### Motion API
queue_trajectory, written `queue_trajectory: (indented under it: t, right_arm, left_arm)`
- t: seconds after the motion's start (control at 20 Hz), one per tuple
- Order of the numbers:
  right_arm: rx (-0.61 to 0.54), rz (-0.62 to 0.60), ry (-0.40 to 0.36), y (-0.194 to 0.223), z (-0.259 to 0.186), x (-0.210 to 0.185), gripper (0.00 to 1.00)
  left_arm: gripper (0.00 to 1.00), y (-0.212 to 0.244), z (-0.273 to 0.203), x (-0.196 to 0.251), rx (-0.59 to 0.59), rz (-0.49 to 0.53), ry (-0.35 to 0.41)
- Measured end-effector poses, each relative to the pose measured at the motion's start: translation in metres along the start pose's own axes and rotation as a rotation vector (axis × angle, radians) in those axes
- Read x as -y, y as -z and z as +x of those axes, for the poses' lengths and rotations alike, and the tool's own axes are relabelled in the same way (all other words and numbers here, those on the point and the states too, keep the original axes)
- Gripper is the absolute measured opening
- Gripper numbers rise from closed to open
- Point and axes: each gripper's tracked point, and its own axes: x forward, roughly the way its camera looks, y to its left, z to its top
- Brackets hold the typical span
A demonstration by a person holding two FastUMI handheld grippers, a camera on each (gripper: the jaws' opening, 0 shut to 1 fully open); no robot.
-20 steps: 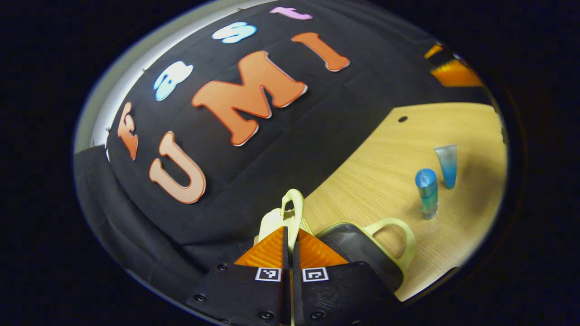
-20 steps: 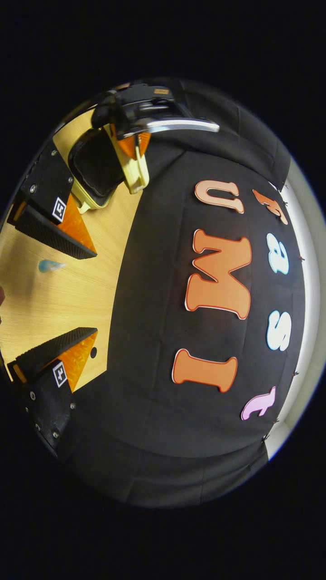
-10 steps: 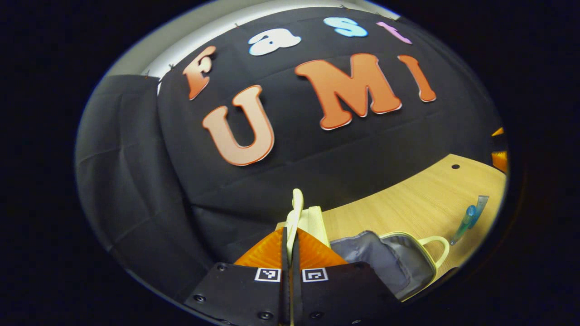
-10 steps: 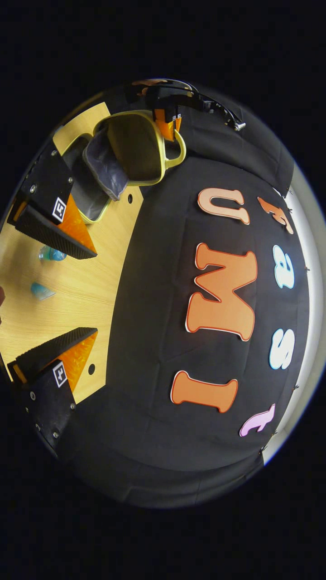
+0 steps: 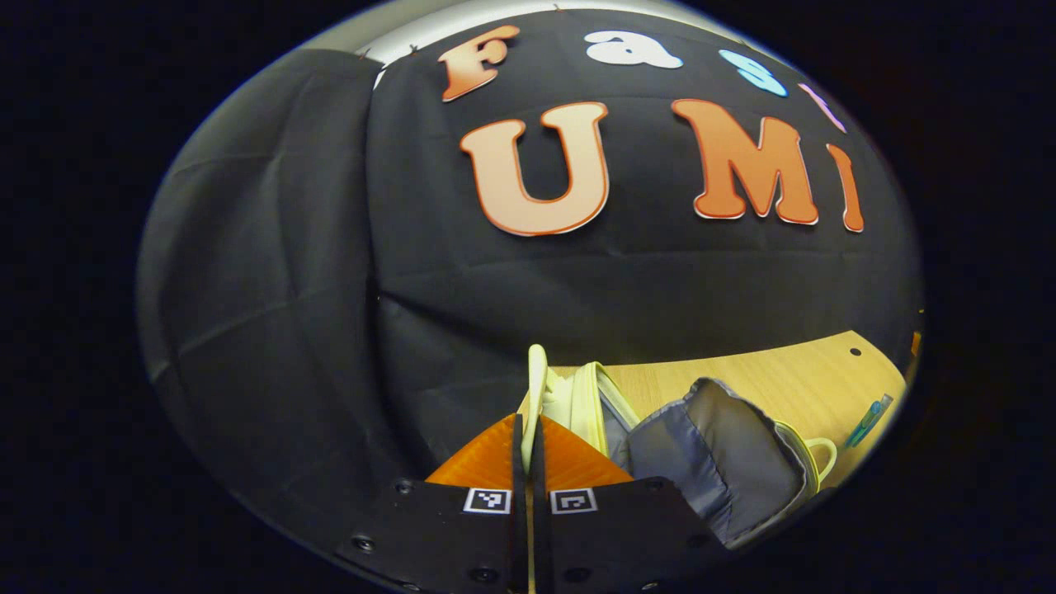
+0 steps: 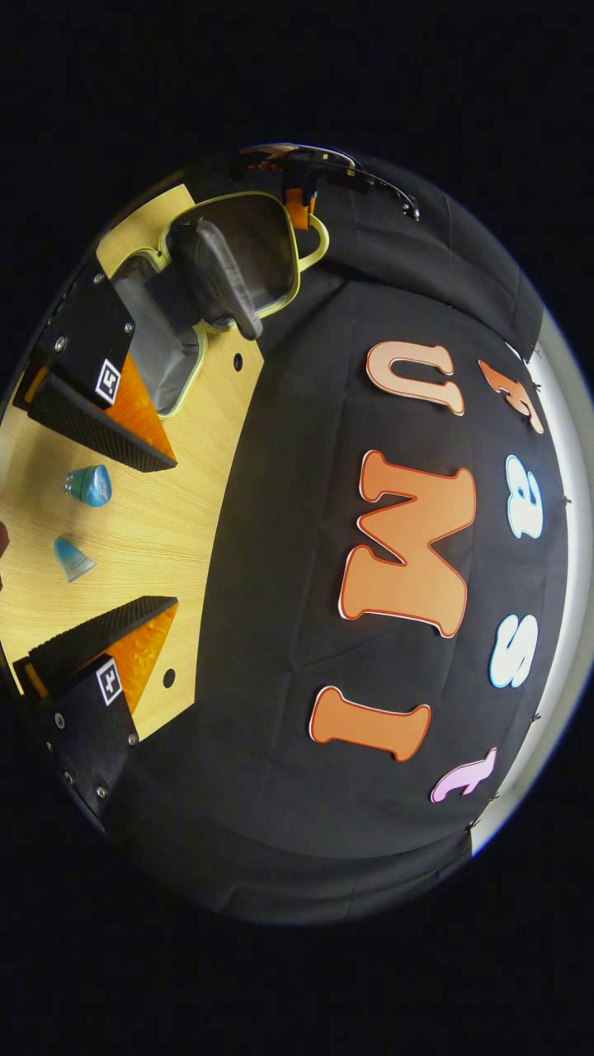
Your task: First open the suitcase, pack the skin care products into it, and then close the suitcase.
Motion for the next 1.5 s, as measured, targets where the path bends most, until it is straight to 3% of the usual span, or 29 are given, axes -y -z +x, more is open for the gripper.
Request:
queue_trajectory:
  t: [0.2,0.55,0.65,0.7,0.85,1.0,1.15,1.2,1.45,1.5]
  right_arm:
    - [-0.034,0.015,0.02,0.008,-0.004,-0.008,0.96]
    - [-0.101,0.058,0.049,0.025,-0.014,-0.021,0.96]
    - [-0.12,0.059,0.055,0.03,-0.014,-0.023,0.96]
    - [-0.126,0.061,0.058,0.032,-0.016,-0.022,0.96]
    - [-0.137,0.072,0.059,0.039,-0.019,-0.017,0.96]
    - [-0.137,0.078,0.06,0.047,-0.019,-0.005,0.96]
    - [-0.143,0.073,0.053,0.058,-0.018,0.009,0.96]
    - [-0.15,0.072,0.045,0.065,-0.019,0.012,0.96]
    - [-0.166,0.081,0.006,0.083,-0.016,0.027,0.96]
    - [-0.168,0.081,-0.002,0.088,-0.018,0.031,0.96]
  left_arm:
    - [0.03,0.05,0.01,-0.028,-0.12,-0.057,-0.039]
    - [0.03,0.128,0.036,-0.05,-0.301,0.002,-0.06]
    - [0.09,0.146,0.032,-0.065,-0.349,0.033,-0.113]
    - [0.19,0.151,0.031,-0.067,-0.358,0.046,-0.119]
    - [0.15,0.149,0.026,-0.066,-0.342,0.066,-0.133]
    - [0.45,0.124,0.014,-0.03,-0.265,0.072,-0.098]
    - [0.55,0.088,-0.013,0.017,-0.151,0.099,-0.038]
    - [0.67,0.078,-0.022,0.035,-0.118,0.114,-0.018]
    - [0.79,0.047,-0.055,0.164,-0.04,0.152,0.132]
    - [0.86,0.047,-0.064,0.19,-0.036,0.164,0.166]
